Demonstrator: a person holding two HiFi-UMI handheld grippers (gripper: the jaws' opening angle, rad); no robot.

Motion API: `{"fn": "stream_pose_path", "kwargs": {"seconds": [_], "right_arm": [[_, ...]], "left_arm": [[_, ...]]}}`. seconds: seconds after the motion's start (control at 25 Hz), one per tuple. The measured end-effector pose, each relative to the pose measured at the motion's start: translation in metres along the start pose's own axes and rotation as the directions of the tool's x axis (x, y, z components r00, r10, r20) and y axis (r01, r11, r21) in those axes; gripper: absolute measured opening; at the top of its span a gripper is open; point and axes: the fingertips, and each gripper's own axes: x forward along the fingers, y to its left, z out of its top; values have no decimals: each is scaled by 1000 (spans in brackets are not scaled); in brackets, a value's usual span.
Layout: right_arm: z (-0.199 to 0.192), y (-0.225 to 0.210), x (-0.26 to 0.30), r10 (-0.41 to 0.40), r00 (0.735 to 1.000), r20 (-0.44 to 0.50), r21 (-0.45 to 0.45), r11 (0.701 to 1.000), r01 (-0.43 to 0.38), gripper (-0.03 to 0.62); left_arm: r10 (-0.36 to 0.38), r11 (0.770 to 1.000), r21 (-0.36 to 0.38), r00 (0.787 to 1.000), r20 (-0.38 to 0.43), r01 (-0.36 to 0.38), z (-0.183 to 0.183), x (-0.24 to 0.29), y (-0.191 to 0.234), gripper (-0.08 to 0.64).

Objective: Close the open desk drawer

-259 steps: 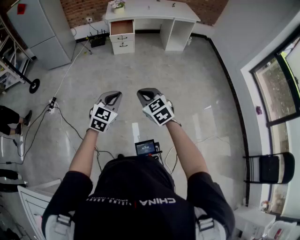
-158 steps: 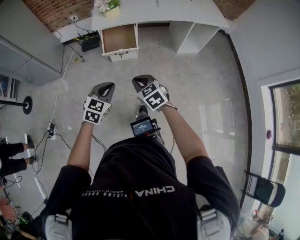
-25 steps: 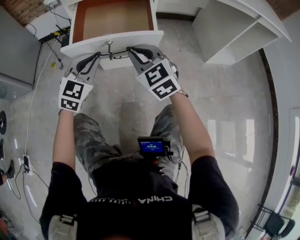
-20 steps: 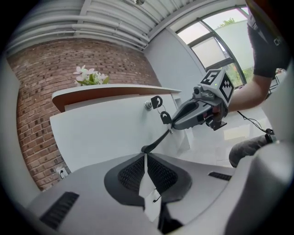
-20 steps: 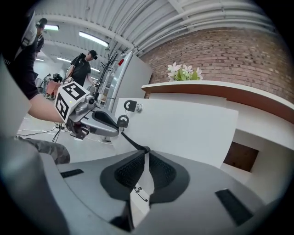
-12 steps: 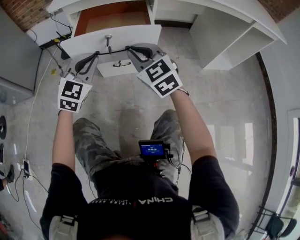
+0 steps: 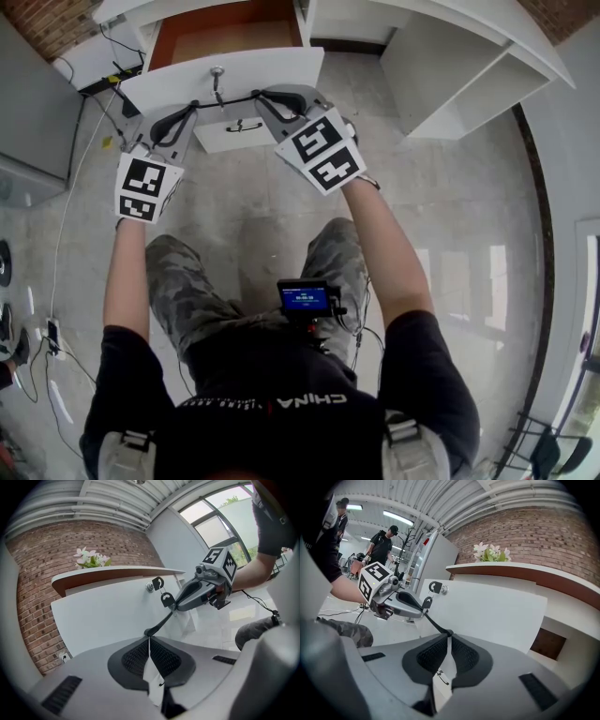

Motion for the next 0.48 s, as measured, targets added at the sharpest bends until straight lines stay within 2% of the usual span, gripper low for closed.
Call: {"fn": "stream_pose_path", "kwargs": {"seconds": [0.2, 0.48], "right_arm": [[1, -1, 4, -11, 1000, -21, -12, 1000, 11, 20], [-2, -22, 24, -23, 998, -64, -25, 999, 22, 20]], "left_arm": [[1, 1000, 8, 1000, -28, -1, -2, 2, 4, 14], [1, 1000, -19, 998, -67, -3, -7, 25, 21, 12]]}}
